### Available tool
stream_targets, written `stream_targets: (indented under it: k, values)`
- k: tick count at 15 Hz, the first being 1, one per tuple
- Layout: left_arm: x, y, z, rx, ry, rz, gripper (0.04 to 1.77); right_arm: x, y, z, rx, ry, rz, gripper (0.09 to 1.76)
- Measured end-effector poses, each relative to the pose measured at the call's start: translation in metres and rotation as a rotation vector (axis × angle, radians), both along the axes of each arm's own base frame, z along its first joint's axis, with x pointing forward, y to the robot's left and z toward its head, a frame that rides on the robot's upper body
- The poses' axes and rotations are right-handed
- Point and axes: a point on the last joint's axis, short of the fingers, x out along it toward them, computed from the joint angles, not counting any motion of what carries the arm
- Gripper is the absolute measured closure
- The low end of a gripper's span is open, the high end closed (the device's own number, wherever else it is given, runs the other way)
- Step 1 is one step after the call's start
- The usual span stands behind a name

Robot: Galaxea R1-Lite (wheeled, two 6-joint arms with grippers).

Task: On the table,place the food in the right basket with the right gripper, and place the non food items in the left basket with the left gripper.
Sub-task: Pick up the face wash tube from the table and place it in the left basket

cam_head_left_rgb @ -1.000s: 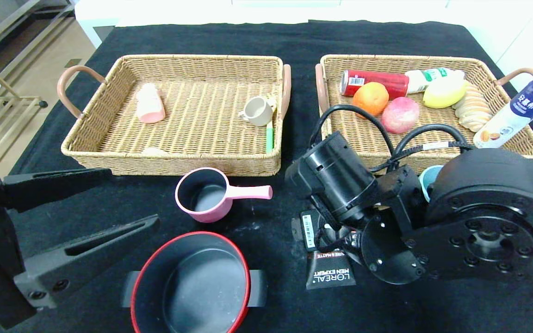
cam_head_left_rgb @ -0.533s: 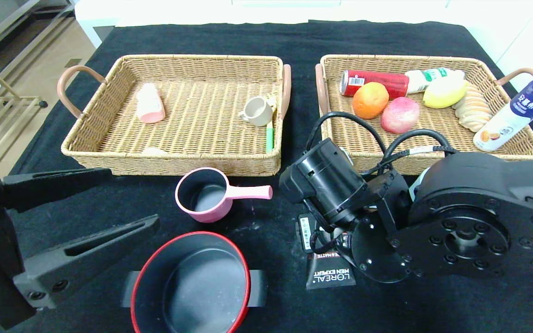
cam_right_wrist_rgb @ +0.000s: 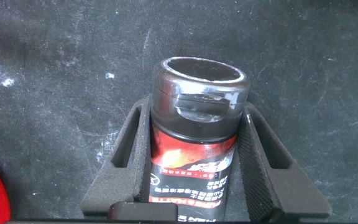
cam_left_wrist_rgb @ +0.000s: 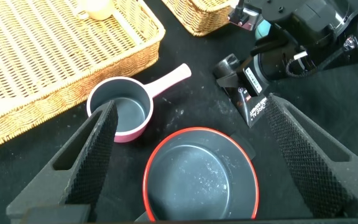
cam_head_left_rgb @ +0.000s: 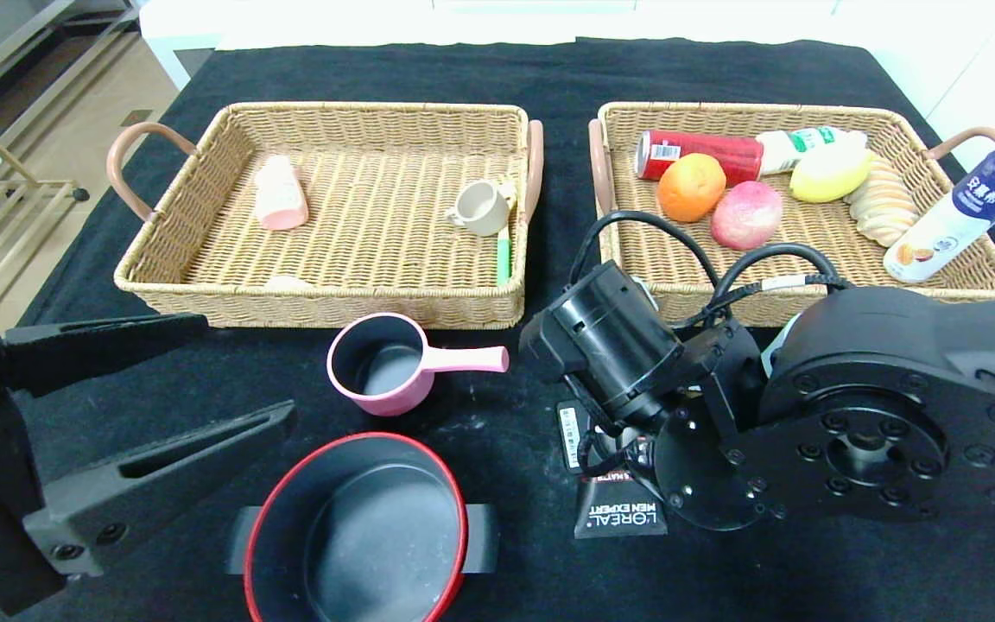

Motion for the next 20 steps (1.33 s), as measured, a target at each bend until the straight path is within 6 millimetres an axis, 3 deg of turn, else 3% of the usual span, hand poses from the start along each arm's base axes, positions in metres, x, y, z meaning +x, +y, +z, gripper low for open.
stream_targets:
  k: [8,11,15,20]
  values:
    - [-0.001,0.0,0.0,-0.001,-0.003,0.0,0.09,-0.003,0.002,-0.001,0.002,0.002,0.005,0.98]
    - [-0.001,0.0,0.0,-0.001,-0.003,0.0,0.09,-0.009,0.001,0.008,0.018,-0.018,0.014,0.98]
    - [-0.001,0.0,0.0,-0.001,-0.002,0.0,0.09,-0.018,-0.003,0.038,0.038,-0.079,0.062,0.98]
    - [0.0,0.0,0.0,-0.001,-0.001,0.0,0.09,-0.016,-0.001,0.094,0.124,-0.218,0.121,0.98]
